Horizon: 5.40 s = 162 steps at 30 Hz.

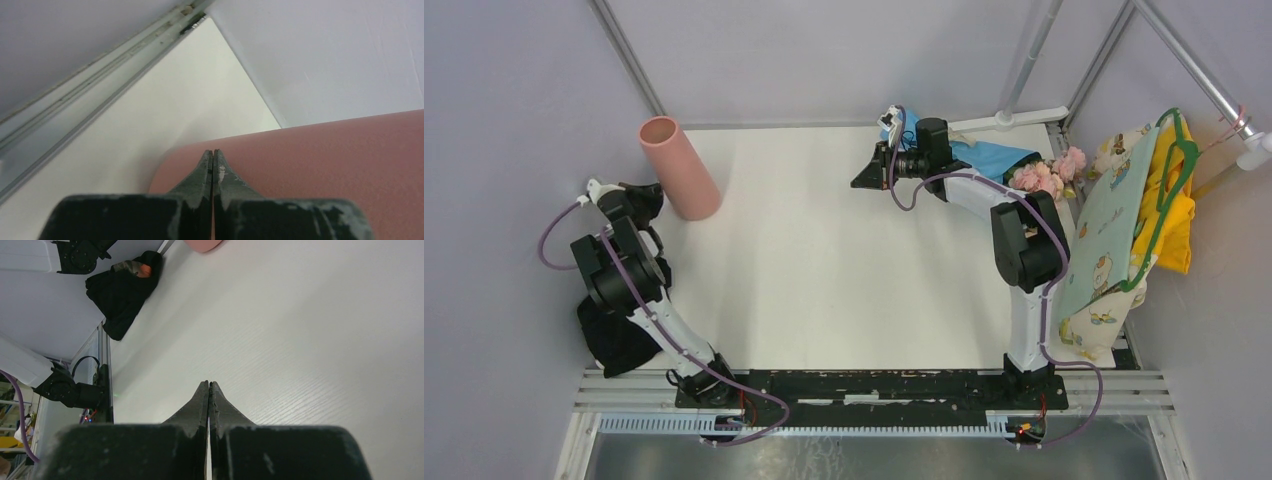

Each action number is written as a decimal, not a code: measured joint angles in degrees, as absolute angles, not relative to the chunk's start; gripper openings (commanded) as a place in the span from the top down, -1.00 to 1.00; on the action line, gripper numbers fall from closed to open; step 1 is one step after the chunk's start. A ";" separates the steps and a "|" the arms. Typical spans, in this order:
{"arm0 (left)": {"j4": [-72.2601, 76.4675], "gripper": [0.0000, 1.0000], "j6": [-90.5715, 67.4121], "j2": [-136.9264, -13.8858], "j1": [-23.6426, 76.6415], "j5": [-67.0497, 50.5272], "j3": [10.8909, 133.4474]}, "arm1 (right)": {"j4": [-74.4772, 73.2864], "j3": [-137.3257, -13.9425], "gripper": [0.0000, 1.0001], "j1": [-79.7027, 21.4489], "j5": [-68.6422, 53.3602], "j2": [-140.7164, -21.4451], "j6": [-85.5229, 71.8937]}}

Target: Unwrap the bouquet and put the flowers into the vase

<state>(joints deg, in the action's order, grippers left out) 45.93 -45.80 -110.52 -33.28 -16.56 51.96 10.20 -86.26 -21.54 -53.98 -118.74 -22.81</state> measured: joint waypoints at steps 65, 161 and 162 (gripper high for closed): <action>21.19 0.91 -38.76 -121.95 -12.62 -15.14 78.46 | 14.50 -83.72 1.00 -18.57 -55.27 -119.94 -24.64; -5.72 -0.02 -29.45 -76.84 20.56 13.98 65.89 | -25.65 -112.60 -0.23 -7.86 -4.84 -137.43 -2.42; -5.91 -0.02 -29.45 -76.20 20.99 14.09 65.89 | -24.71 -111.59 -0.16 -8.05 -4.25 -137.10 -1.98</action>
